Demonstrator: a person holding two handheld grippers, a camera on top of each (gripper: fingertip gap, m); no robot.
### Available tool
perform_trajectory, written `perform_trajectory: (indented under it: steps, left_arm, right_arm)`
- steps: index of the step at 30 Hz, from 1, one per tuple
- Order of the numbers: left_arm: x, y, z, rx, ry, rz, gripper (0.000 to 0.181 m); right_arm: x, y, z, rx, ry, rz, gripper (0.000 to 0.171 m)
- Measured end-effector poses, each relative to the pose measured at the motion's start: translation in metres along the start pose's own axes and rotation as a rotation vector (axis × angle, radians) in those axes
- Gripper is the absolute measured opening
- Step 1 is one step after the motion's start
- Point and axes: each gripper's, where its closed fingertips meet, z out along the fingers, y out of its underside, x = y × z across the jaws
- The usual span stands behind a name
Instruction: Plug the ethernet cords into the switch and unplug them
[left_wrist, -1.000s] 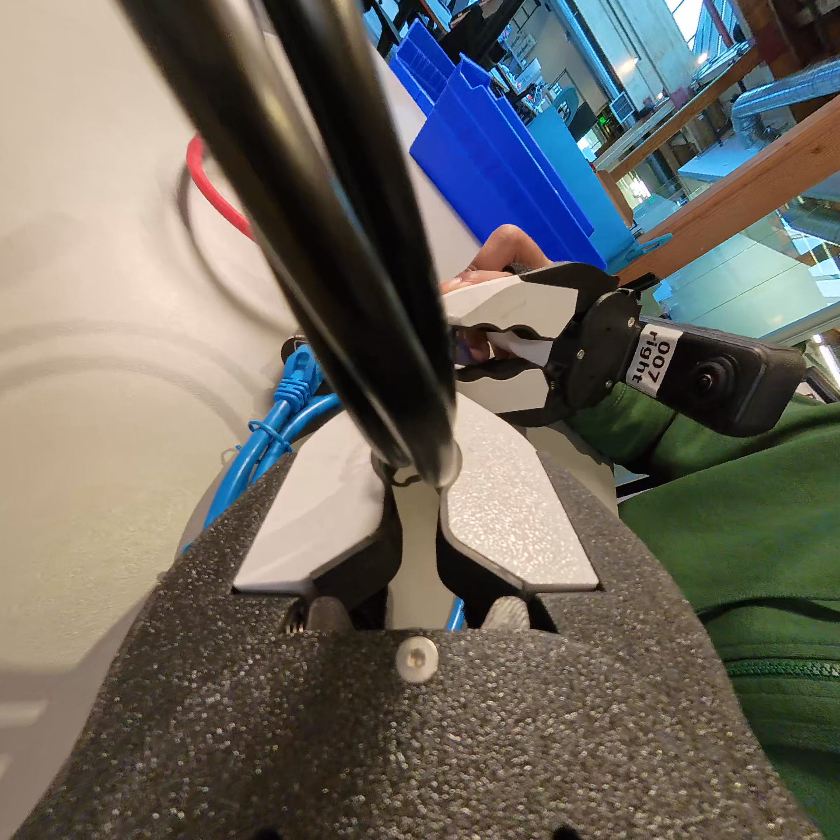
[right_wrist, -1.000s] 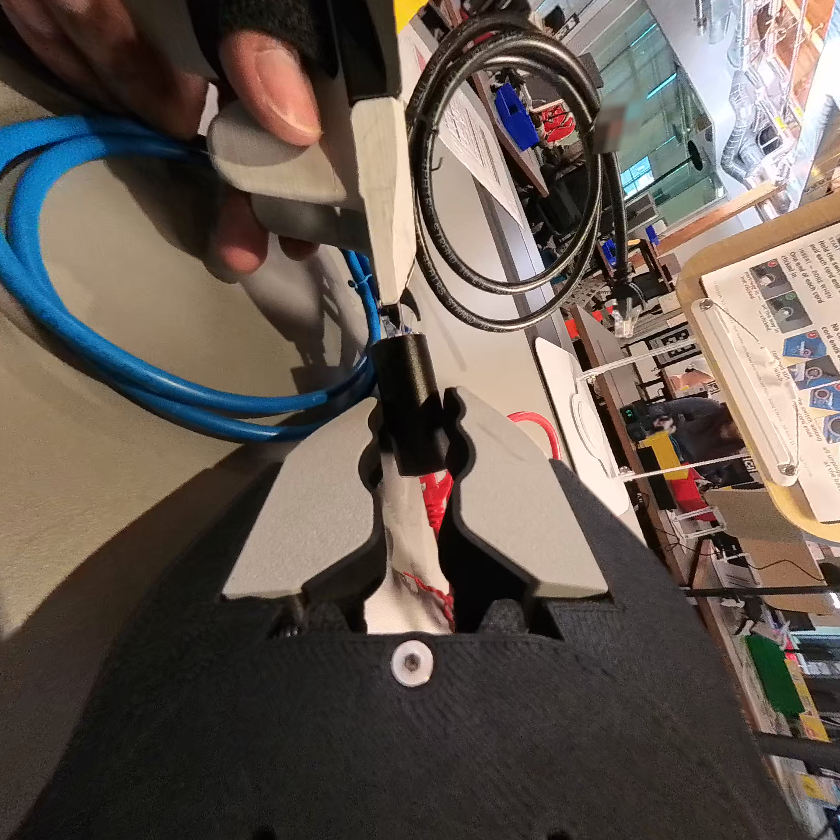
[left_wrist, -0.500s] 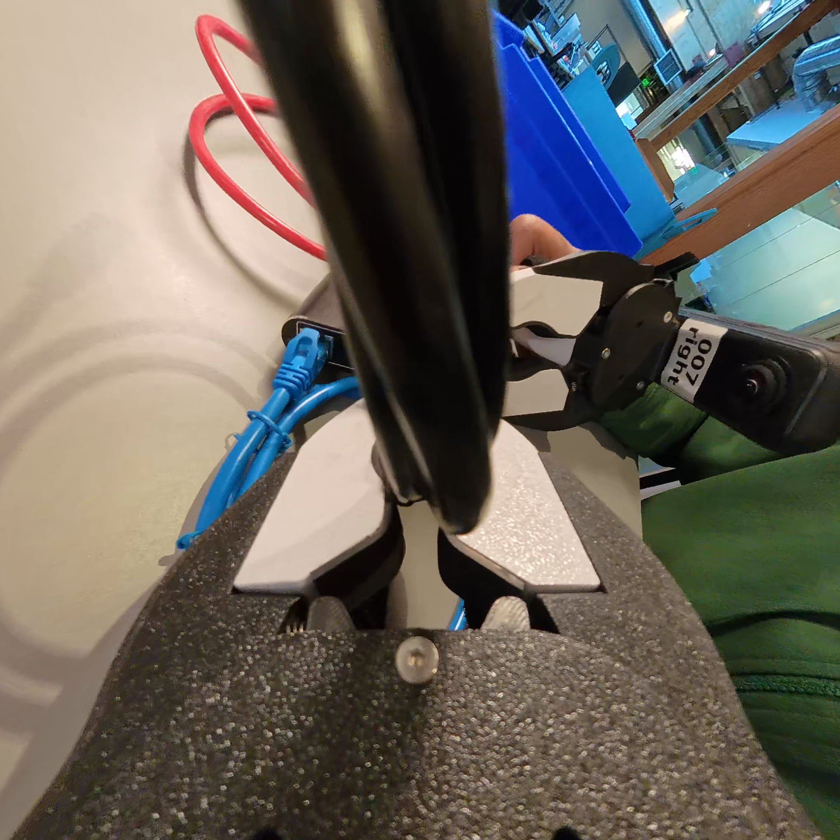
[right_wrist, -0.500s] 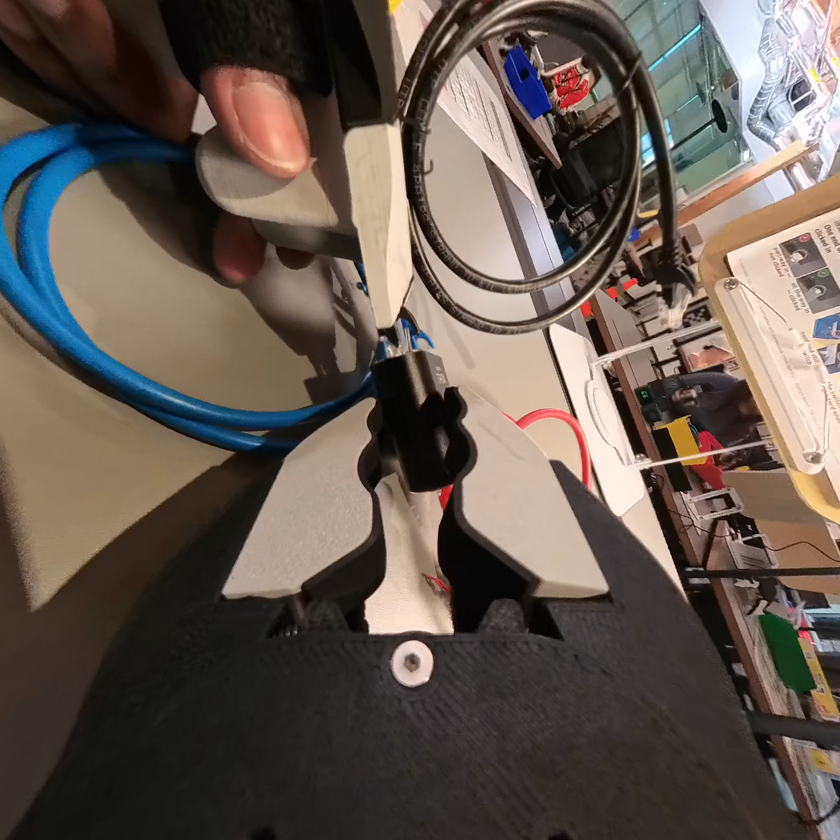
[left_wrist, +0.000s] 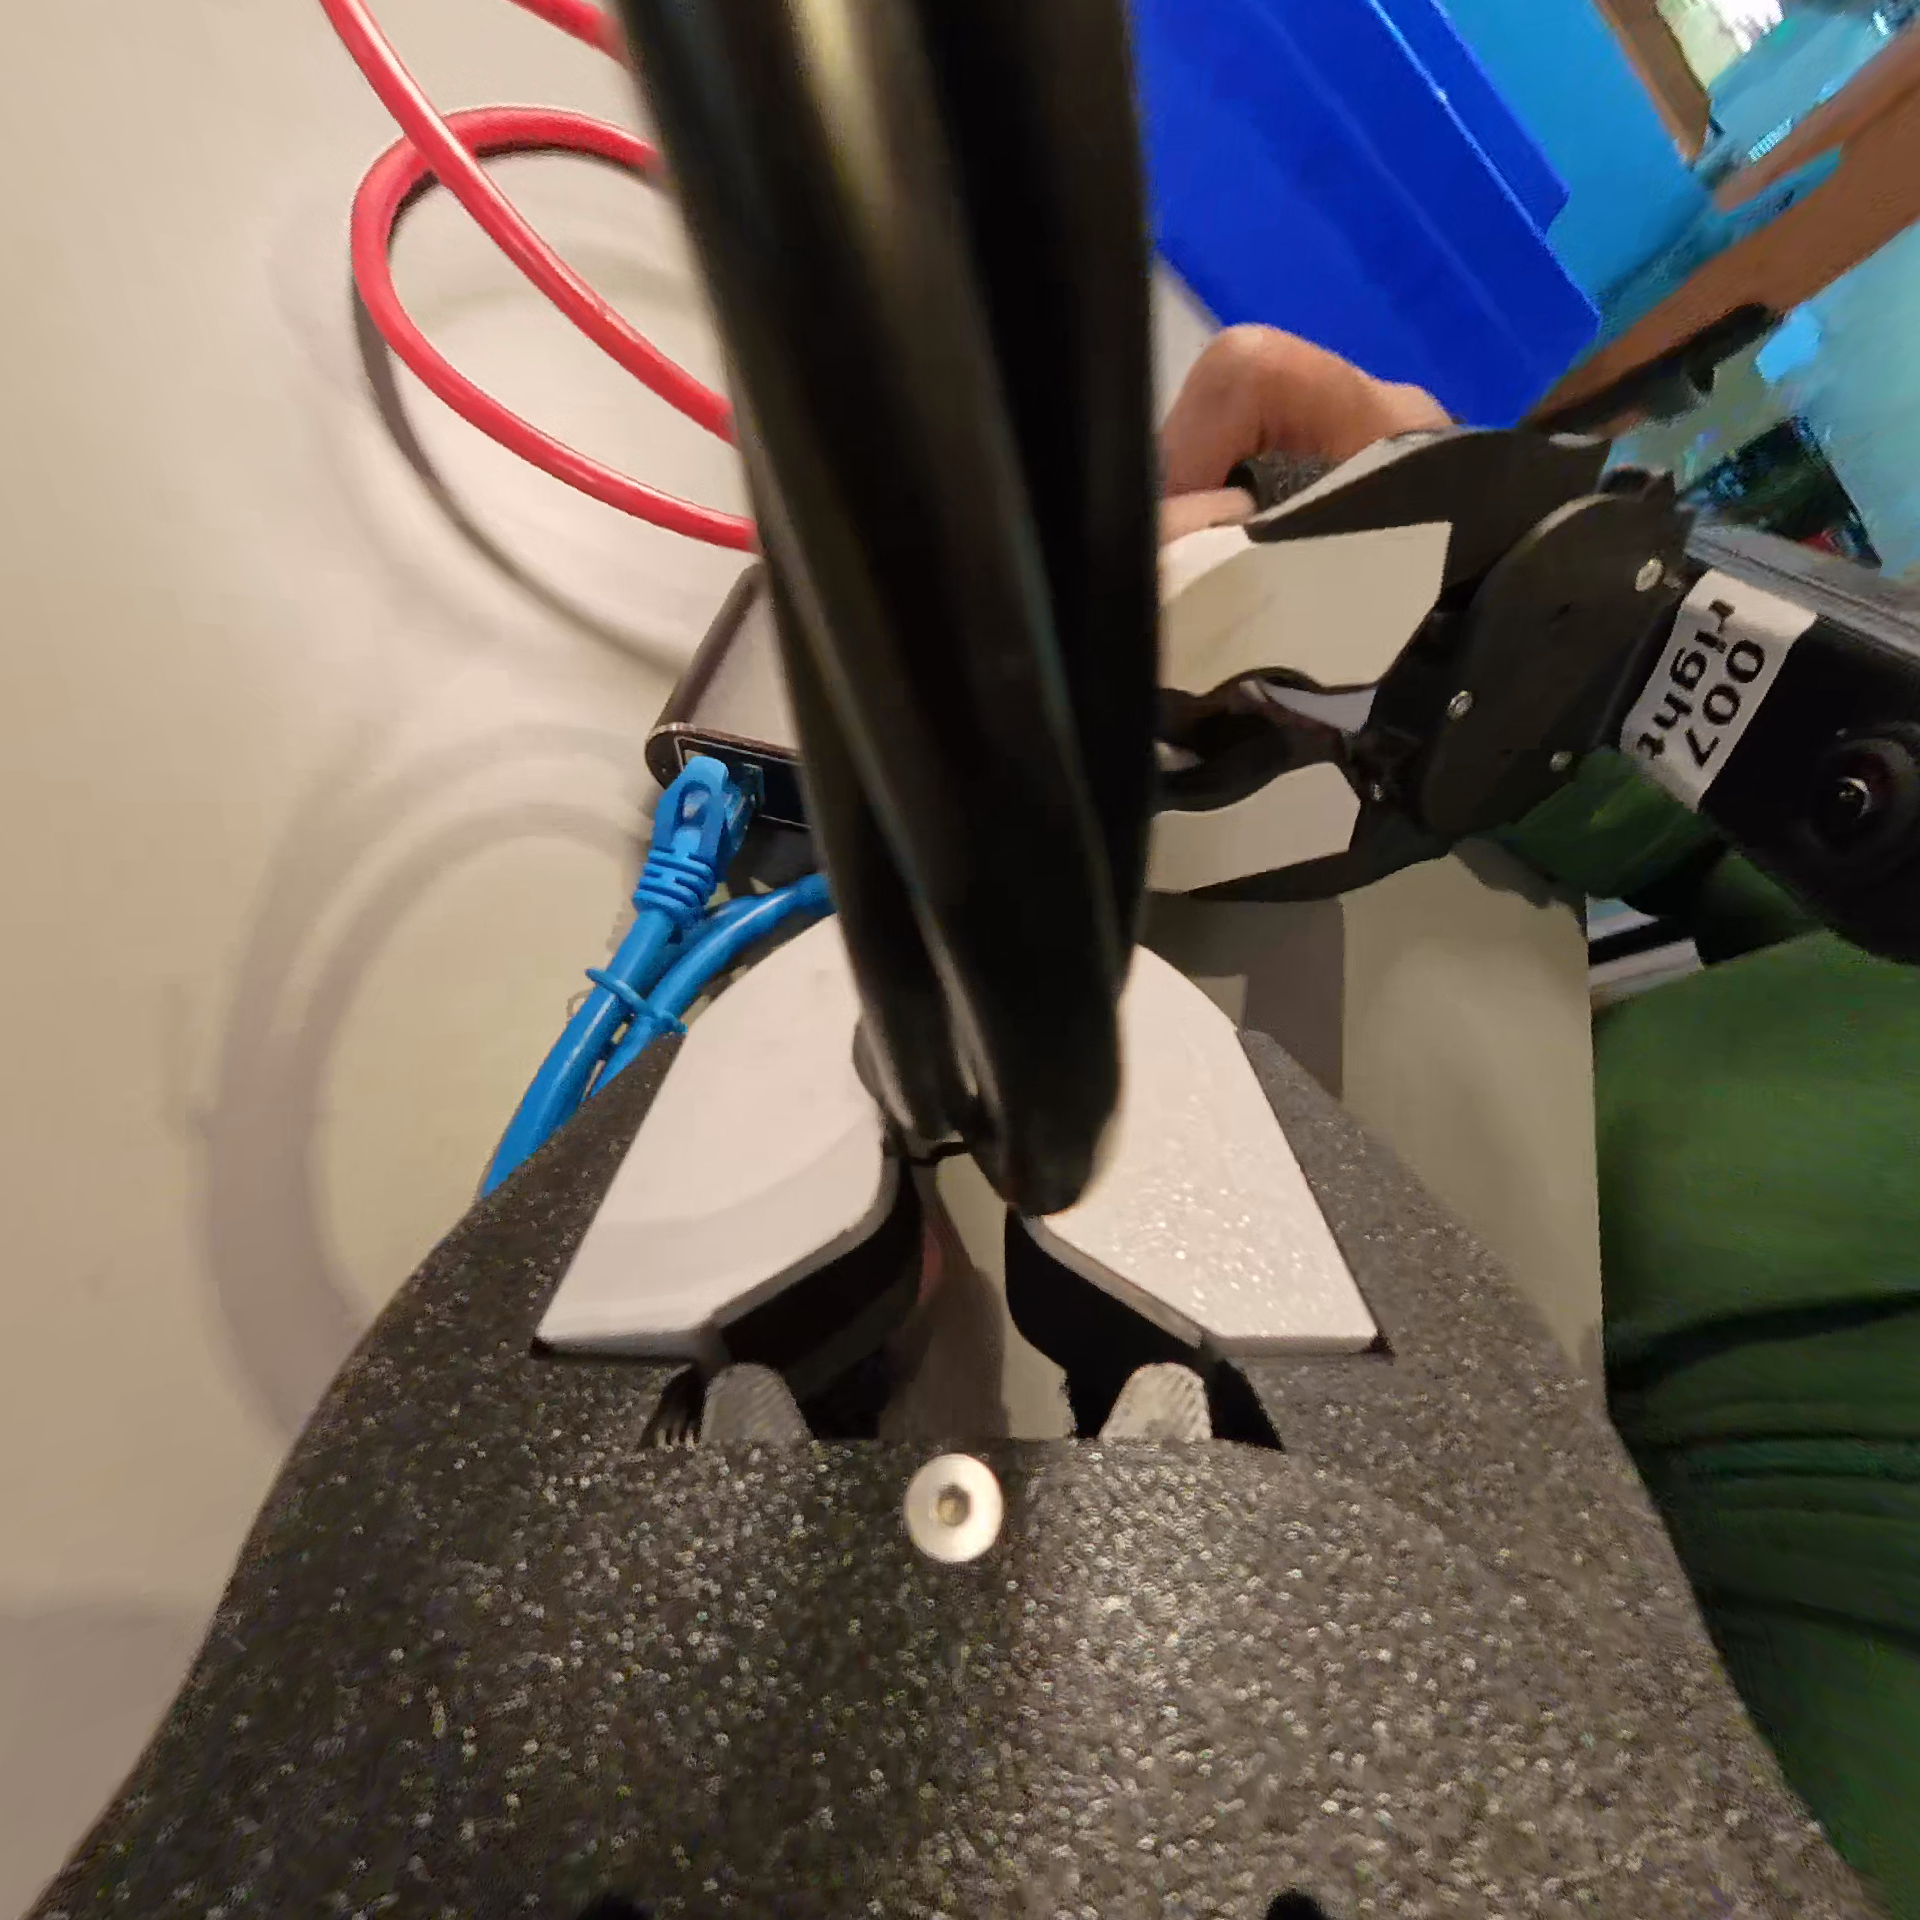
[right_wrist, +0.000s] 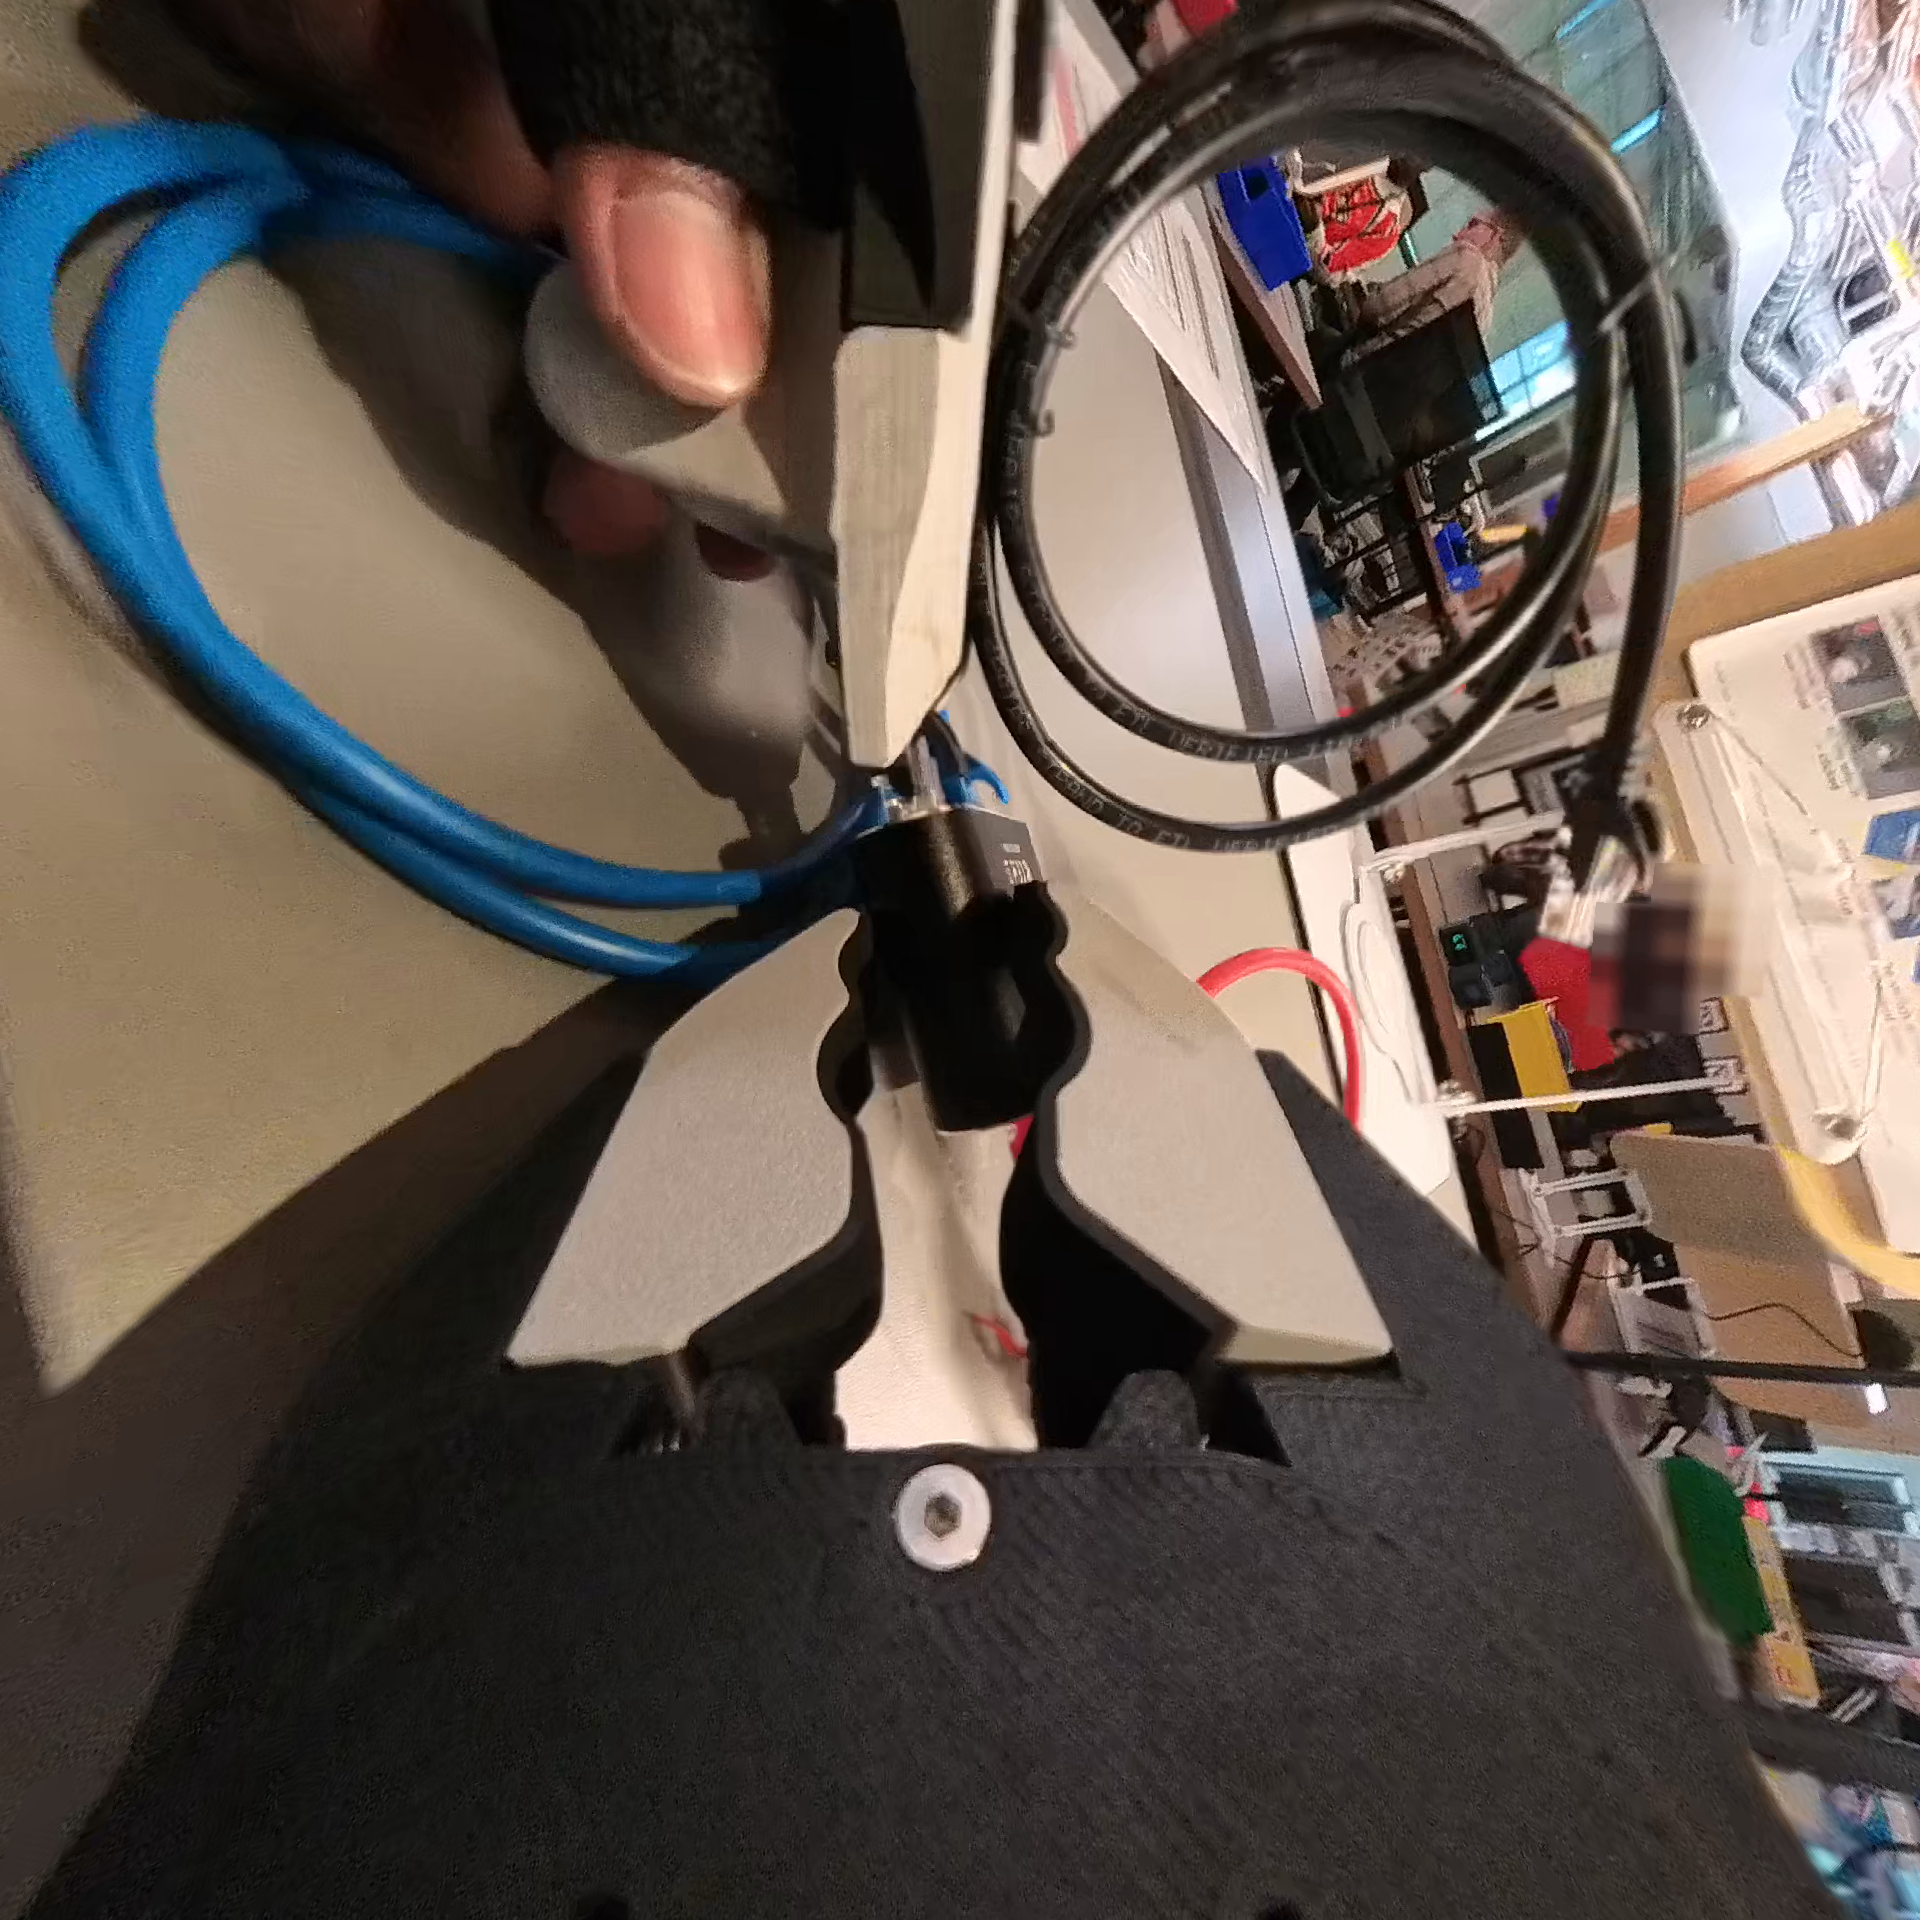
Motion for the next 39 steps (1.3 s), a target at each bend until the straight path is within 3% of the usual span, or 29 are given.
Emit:
perform_trajectory:
  steps: [1, 4, 9, 13, 32, 39]
  left_arm:
    - [0.001, 0.001, -0.002, -0.008, 0.022, 0.008, 0.014]
    - [0.003, 0.004, -0.006, -0.037, 0.059, 0.026, 0.016]
    - [-0.005, 0.004, -0.007, -0.066, -0.069, 0.128, 0.031]
    - [0.005, 0.004, -0.005, -0.046, 0.009, 0.105, 0.015]
    - [0.0, 0.014, 0.001, -0.109, -0.009, 0.078, 0.014]
    - [0.002, 0.011, 0.001, -0.081, -0.001, 0.073, 0.017]
  right_arm:
    - [-0.001, -0.002, -0.001, -0.001, 0.003, -0.034, 0.026]
    - [-0.004, -0.007, -0.002, 0.001, 0.014, -0.083, 0.025]
    - [-0.004, -0.008, -0.004, 0.026, -0.001, -0.048, 0.025]
    - [-0.003, -0.007, -0.005, 0.035, -0.007, -0.035, 0.025]
    - [-0.008, -0.004, 0.0, -0.009, 0.005, -0.066, 0.025]
    - [-0.005, -0.002, -0.006, -0.048, 0.113, -0.291, 0.025]
